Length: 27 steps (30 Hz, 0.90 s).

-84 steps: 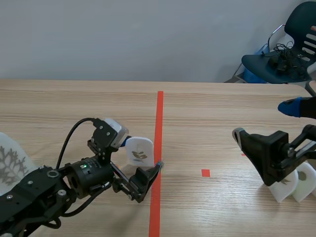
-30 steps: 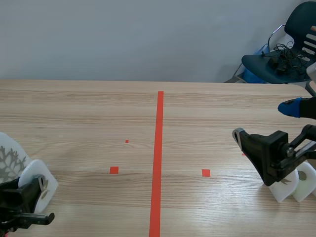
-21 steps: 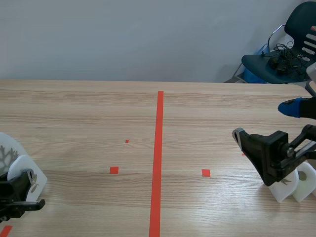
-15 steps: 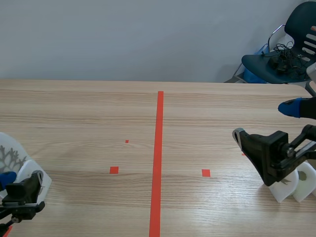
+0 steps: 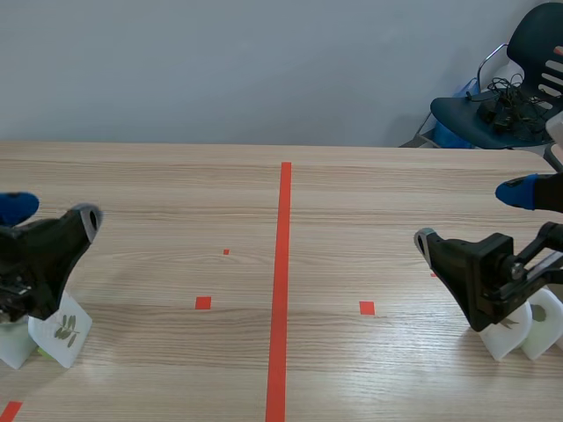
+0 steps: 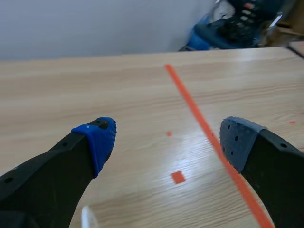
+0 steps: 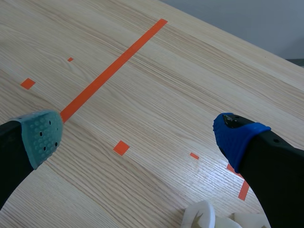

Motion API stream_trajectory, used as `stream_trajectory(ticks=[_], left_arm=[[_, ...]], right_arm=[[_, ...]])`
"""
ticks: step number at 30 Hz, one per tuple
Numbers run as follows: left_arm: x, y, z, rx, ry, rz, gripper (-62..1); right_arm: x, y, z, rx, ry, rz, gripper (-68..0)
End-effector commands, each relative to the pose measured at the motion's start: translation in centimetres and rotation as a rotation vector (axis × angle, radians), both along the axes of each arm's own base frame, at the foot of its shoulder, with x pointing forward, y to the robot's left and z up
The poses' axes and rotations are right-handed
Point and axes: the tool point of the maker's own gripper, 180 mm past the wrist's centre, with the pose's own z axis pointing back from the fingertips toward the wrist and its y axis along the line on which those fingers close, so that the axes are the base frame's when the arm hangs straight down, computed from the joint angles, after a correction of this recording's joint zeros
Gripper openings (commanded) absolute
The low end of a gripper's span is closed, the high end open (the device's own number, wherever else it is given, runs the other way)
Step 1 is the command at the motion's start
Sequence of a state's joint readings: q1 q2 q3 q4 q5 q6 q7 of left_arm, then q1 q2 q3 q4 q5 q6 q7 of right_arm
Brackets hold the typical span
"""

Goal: Do the leaf sorting experiment

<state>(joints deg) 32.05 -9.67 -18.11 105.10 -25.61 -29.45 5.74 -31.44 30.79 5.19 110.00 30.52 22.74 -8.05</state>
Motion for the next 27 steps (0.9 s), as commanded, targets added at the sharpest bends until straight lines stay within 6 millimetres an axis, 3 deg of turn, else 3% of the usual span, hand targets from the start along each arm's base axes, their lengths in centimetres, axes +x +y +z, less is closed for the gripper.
stream_trajectory(ticks=[1, 4, 8, 17, 27], left_arm=[[-0.6, -1.3, 1.3, -0.009, -0.028, -0.052, -12.6], [-1.7, -4.0, 3.1, 0.008, -0.061, -0.188, 1.4], [-2.3, -5.0, 2.8, 0.001, -0.053, -0.242, 1.4], [-2.4, -4.4, 0.7, 0.010, 0.004, -0.228, 1.4], [-2.4, -4.2, 0.6, 0.006, 0.004, -0.220, 1.4]], right_arm=[[0.5, -0.3, 0.8, 0.012, -0.026, -0.014, 0.4], [0.5, -0.3, 0.8, 0.013, -0.026, -0.014, 0.4], [0.6, -0.2, 1.1, 0.045, -0.026, -0.018, 0.4], [0.6, -0.1, 1.3, 0.076, -0.025, -0.022, 0.4], [0.6, 0.0, 1.4, 0.081, -0.027, -0.022, 0.4]])
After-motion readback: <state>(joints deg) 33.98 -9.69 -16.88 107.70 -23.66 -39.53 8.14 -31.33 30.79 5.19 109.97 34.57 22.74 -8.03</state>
